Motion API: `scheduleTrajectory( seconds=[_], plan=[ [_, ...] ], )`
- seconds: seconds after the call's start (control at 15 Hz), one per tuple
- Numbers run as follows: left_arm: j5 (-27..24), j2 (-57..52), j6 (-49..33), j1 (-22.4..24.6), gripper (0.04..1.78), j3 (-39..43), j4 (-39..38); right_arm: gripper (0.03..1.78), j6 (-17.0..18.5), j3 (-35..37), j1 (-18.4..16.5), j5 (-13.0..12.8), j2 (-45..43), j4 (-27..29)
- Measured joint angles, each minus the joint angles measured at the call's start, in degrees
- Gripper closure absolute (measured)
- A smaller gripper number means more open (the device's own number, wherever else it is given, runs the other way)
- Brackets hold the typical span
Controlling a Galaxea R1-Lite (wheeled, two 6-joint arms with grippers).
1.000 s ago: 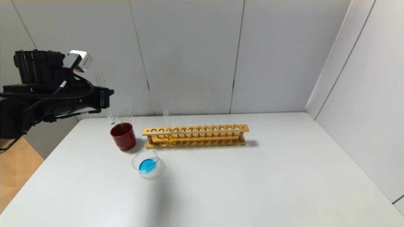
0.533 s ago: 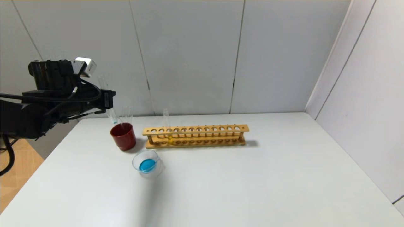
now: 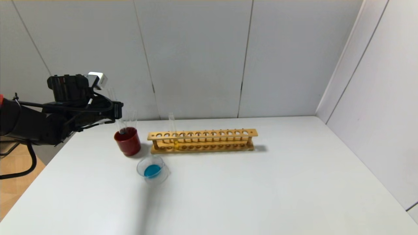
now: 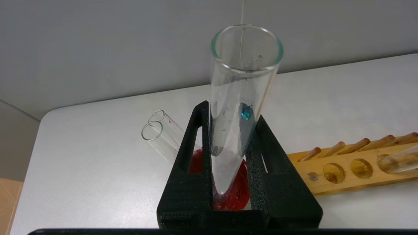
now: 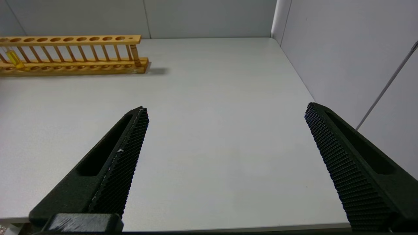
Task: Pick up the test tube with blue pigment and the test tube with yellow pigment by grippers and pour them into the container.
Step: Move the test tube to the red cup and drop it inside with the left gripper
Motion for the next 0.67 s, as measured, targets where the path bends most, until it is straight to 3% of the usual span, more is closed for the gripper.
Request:
scheduleTrajectory(
  seconds=[0.67],
  plan=[
    [0.1, 2.6, -0.3, 1.0, 1.48, 1.0, -0.7, 0.06, 0.0, 0.0, 0.0, 0.0, 0.0, 0.0]
  ],
)
